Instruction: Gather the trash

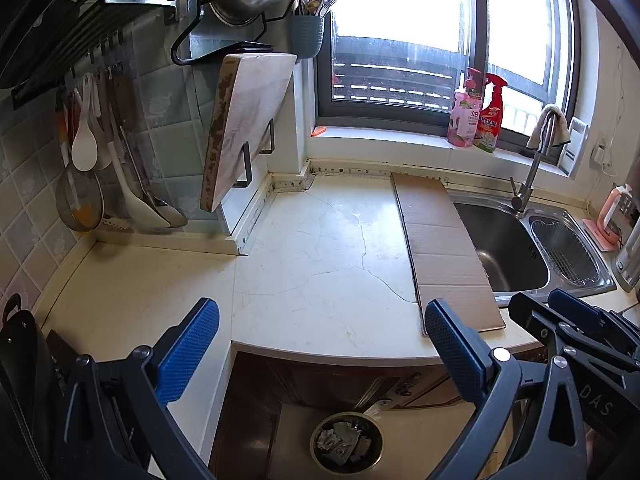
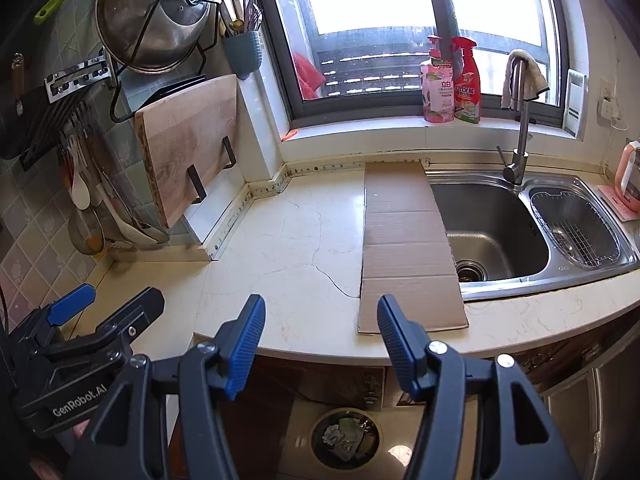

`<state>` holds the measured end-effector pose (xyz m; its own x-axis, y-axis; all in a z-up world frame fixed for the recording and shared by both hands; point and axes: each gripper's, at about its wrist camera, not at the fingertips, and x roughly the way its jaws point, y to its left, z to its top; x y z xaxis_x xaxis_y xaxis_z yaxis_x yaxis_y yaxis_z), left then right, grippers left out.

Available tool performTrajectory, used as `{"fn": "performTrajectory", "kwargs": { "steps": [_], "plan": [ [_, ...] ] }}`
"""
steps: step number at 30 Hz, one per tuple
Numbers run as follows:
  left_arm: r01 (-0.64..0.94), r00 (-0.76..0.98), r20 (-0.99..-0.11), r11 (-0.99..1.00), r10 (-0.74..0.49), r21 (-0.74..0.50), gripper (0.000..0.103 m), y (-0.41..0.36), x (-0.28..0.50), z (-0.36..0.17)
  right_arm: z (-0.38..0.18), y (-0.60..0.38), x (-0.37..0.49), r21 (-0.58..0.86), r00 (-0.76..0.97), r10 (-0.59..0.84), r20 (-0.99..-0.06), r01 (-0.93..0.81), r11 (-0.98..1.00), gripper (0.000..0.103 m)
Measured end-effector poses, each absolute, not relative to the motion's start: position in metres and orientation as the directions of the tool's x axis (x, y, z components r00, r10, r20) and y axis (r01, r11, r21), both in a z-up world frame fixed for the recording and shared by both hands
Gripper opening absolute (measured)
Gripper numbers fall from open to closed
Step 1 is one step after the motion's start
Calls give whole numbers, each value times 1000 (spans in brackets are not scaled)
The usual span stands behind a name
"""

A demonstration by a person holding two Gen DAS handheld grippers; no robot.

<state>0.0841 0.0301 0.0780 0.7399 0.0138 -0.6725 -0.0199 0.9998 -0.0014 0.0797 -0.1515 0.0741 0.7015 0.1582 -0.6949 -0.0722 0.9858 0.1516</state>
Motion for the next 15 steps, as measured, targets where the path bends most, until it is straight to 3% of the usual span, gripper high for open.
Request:
{"fn": "performTrajectory", "kwargs": {
  "steps": [15],
  "plan": [
    [-19, 744, -668, 1000, 12, -3, 102, 36, 92, 75, 72, -153, 85, 149, 693, 166, -702, -85, 985, 59]
  ]
}}
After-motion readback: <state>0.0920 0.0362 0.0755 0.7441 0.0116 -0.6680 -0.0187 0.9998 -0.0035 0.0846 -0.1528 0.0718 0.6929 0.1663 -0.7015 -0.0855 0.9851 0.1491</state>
